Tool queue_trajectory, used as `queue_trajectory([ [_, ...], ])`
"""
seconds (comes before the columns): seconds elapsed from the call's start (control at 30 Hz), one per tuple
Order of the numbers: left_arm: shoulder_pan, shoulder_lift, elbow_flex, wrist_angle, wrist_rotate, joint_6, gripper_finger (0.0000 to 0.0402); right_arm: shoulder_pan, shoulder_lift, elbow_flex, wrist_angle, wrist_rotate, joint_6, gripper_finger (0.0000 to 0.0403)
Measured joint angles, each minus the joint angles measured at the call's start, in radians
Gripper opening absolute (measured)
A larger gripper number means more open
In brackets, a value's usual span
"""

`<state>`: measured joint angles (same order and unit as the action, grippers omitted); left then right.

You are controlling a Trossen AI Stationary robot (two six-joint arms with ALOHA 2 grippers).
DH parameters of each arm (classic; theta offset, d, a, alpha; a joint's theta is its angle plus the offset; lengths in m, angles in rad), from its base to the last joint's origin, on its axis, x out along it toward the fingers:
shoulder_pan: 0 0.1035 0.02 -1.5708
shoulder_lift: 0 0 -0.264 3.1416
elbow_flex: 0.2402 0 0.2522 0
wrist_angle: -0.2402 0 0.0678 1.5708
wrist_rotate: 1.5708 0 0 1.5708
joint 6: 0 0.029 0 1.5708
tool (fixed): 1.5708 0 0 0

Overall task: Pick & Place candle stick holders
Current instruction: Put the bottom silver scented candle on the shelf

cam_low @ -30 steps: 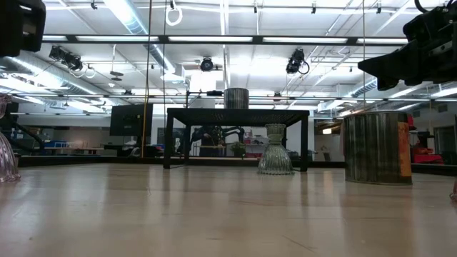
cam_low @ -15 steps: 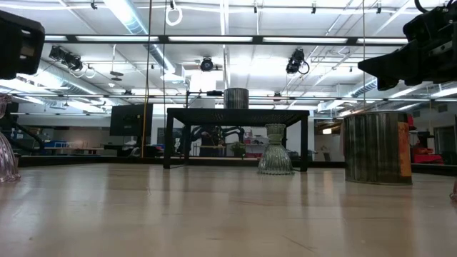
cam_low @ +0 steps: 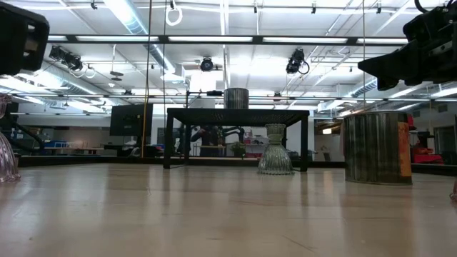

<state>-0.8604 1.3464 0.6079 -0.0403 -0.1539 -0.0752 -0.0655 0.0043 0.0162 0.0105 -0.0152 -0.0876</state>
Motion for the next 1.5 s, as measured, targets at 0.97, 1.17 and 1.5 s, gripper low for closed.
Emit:
queue_trajectory([
  [0.97, 0.0, 0.04, 0.0, 0.127, -0.003, 0.01, 0.0399, 0.0, 0.0, 0.0, 0.0, 0.0, 0.0, 0.002],
  [1.17, 0.004, 0.048, 0.0, 0.168, -0.003, 0.01, 0.0399, 0.0, 0.0, 0.0, 0.0, 0.0, 0.0, 0.002],
  [1.5, 0.03, 0.048, 0.0, 0.166, -0.001, 0.02, 0.0399, 0.0, 0.0, 0.0, 0.0, 0.0, 0.0, 0.002],
])
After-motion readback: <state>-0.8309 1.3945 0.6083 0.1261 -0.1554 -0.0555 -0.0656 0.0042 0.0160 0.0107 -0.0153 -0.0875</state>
